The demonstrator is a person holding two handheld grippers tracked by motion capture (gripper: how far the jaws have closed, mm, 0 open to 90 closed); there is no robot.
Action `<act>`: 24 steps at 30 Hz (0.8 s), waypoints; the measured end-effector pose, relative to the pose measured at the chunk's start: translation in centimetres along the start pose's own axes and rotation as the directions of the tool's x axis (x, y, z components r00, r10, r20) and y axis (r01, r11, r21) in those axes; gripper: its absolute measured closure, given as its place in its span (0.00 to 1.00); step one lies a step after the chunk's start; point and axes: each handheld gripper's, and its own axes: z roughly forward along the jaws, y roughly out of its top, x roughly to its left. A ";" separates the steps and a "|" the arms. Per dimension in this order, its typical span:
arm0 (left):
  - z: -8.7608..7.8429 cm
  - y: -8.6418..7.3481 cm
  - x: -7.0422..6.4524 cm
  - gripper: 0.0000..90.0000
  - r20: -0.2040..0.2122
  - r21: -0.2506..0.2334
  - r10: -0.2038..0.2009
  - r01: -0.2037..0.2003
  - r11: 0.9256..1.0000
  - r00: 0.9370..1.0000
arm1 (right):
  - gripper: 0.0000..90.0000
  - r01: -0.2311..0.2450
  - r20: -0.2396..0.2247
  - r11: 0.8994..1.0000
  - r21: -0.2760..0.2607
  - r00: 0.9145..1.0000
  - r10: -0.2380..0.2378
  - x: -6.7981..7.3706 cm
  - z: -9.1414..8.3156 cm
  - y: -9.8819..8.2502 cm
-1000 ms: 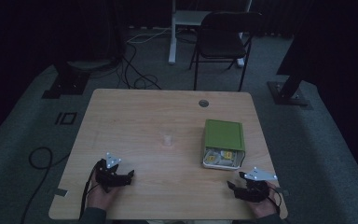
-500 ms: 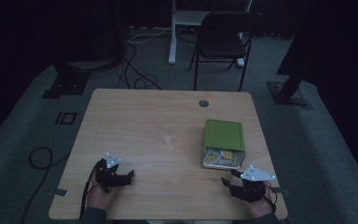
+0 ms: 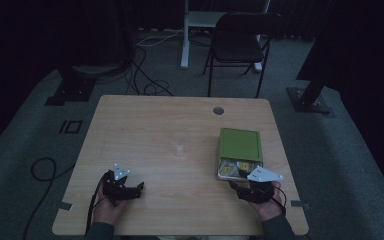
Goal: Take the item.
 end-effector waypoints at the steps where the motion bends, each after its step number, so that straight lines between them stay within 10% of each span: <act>1: 0.0 0.0 0.0 0.08 0.000 0.000 -0.001 0.001 1.000 1.000 | 0.48 0.000 -0.004 1.000 0.005 1.000 0.000 -0.1 0.2 0.0; 24: 0.0 0.0 0.0 0.08 -0.001 0.000 -0.001 0.001 1.000 1.000 | 0.63 0.000 -0.080 1.000 0.019 0.997 0.002 0.5 -1.0 -0.9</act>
